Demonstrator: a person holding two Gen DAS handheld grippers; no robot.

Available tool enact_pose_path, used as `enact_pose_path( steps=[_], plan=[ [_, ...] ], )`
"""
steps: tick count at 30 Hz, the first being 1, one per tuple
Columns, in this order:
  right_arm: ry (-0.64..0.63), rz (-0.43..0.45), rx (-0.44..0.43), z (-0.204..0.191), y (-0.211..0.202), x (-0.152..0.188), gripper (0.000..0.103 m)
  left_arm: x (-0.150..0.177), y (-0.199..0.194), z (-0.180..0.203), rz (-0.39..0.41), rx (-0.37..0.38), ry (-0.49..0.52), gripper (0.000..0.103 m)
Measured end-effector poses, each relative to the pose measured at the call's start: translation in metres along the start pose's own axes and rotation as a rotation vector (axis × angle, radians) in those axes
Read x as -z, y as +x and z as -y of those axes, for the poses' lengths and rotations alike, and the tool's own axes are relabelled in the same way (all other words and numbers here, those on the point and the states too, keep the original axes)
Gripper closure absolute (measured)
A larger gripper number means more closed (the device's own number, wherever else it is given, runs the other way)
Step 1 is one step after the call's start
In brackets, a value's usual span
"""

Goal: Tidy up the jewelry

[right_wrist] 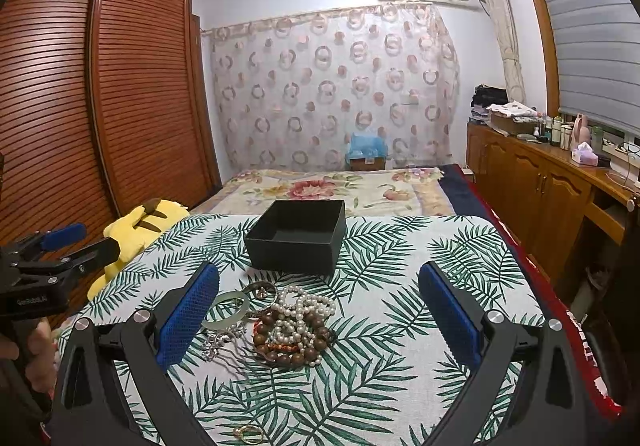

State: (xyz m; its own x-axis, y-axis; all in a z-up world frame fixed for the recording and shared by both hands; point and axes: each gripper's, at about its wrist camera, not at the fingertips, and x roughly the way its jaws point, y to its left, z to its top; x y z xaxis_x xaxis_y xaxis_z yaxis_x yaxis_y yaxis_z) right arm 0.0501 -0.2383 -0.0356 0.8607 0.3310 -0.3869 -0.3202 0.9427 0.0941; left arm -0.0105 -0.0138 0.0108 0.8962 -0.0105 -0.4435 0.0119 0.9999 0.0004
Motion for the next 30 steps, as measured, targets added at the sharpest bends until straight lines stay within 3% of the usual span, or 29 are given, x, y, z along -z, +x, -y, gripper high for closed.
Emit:
enact_pose_path(
  steps=[30],
  plan=[
    [-0.001,0.012,-0.008,-0.0009,-0.0093,-0.0100,0.002,0.0006,0.0003,-0.0038,-0.002,0.002,-0.004,0.007]
  ],
)
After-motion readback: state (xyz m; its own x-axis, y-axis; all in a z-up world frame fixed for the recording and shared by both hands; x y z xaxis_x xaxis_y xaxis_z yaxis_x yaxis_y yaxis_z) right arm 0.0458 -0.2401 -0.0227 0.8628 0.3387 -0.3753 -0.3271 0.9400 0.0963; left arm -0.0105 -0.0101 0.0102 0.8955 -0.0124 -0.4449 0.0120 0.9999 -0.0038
